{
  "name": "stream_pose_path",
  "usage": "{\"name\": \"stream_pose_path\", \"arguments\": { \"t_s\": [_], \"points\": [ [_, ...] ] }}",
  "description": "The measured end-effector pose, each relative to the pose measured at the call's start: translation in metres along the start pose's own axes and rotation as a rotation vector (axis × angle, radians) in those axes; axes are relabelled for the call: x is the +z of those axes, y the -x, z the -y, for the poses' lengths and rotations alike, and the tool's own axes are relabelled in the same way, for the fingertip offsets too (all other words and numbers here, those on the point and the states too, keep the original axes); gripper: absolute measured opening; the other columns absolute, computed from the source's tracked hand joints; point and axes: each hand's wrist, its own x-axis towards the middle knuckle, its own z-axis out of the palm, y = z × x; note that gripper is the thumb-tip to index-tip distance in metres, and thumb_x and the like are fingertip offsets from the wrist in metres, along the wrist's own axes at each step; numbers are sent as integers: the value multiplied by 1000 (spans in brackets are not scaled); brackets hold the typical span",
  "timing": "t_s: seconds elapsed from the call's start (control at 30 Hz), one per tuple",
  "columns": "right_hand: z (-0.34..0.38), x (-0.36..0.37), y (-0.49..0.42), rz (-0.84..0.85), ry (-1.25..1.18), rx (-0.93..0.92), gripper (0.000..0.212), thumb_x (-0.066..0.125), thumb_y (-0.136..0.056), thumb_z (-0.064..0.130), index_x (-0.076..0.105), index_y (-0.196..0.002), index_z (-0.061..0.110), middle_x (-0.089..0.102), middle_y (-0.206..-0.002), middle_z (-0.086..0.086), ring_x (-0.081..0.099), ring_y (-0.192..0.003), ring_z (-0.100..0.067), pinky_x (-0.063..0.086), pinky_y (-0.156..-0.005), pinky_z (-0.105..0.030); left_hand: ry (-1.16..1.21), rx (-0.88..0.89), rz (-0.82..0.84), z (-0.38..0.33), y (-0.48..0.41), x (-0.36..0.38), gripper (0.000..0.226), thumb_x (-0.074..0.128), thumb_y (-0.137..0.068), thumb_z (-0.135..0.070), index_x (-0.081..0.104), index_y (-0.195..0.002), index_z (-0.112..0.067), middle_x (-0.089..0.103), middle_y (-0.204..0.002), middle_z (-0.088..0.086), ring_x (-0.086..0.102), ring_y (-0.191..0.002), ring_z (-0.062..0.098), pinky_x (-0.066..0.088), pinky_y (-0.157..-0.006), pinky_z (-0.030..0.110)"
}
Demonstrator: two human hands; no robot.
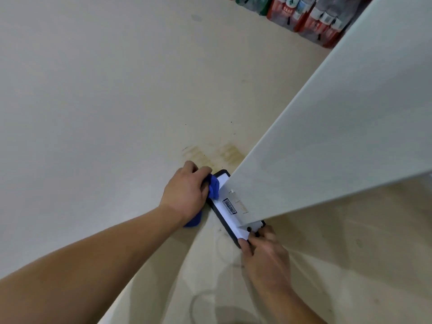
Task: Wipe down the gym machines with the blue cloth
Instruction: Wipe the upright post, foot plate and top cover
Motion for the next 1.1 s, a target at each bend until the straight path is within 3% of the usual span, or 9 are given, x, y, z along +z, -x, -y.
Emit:
{"name": "stream_pose_path", "arguments": {
  "t_s": [0.1,0.23,0.33,0.5,0.63,0.83,0.93,1.03,1.1],
  "points": [
    [-1,3,-2,-34,40,-17,16,83,-82,34,79,-85,19,65,-105,2,68,-70,-17,55,-57,-28,34,17,36,-2,-43,10,28,56,-99,-25,67,-125,-27,54,-120,2,57,-103,26,50,-87,37],
    [-5,1,-1,-43,41,-15,19,75,-88,40,79,-89,22,64,-115,5,69,-75,-16,55,-61,-28,-200,169,423,-5,-57,24,42,45,-103,-28,55,-139,-46,46,-141,0,39,-122,32,36,-102,34],
    [-8,0,1,-39,26,-50,15,82,-81,39,79,-82,24,66,-110,5,67,-68,-13,52,-53,-25,-212,224,482,11,-47,11,48,45,-103,-28,46,-147,-47,40,-144,4,36,-122,31,36,-111,39],
    [-6,11,4,-74,38,-25,19,69,-92,36,73,-89,18,58,-121,5,65,-83,-14,54,-62,-29,-417,268,591,22,-17,-6,60,48,-102,-29,26,-157,-35,32,-141,10,37,-123,30,45,-102,39],
    [-2,14,3,-64,38,13,22,64,-95,37,75,-99,17,55,-128,8,65,-87,-12,52,-67,-25,-523,247,577,3,-50,1,70,58,-97,-30,22,-156,-44,36,-132,8,38,-118,29,50,-83,39],
    [-4,8,15,-107,-35,-2,23,72,-88,26,77,-109,19,60,-130,6,69,-88,-15,52,-61,-26,-196,-141,198,-7,40,32,51,51,-96,-21,39,-145,-32,38,-127,4,39,-114,27,46,-77,35],
    [-4,3,17,-123,-132,-6,22,72,-90,27,78,-110,21,66,-128,6,70,-96,-18,52,-69,-27,-36,-141,251,-13,86,39,42,50,-98,-24,48,-140,-30,44,-123,2,46,-112,24,46,-85,33],
    [4,-14,28,-51,-442,96,34,55,-97,53,73,-116,32,71,-113,15,67,-102,-7,55,-86,-30,264,-164,217,-44,116,38,39,54,-99,-28,55,-138,-30,61,-120,-5,60,-109,15,45,-92,24],
    [13,-26,38,61,-819,218,25,62,-97,48,71,-115,34,76,-99,13,71,-94,-5,57,-86,-29,434,-221,201,-64,128,38,27,59,-96,-31,59,-123,-34,69,-107,-16,65,-96,3,48,-85,18]
  ]
}}
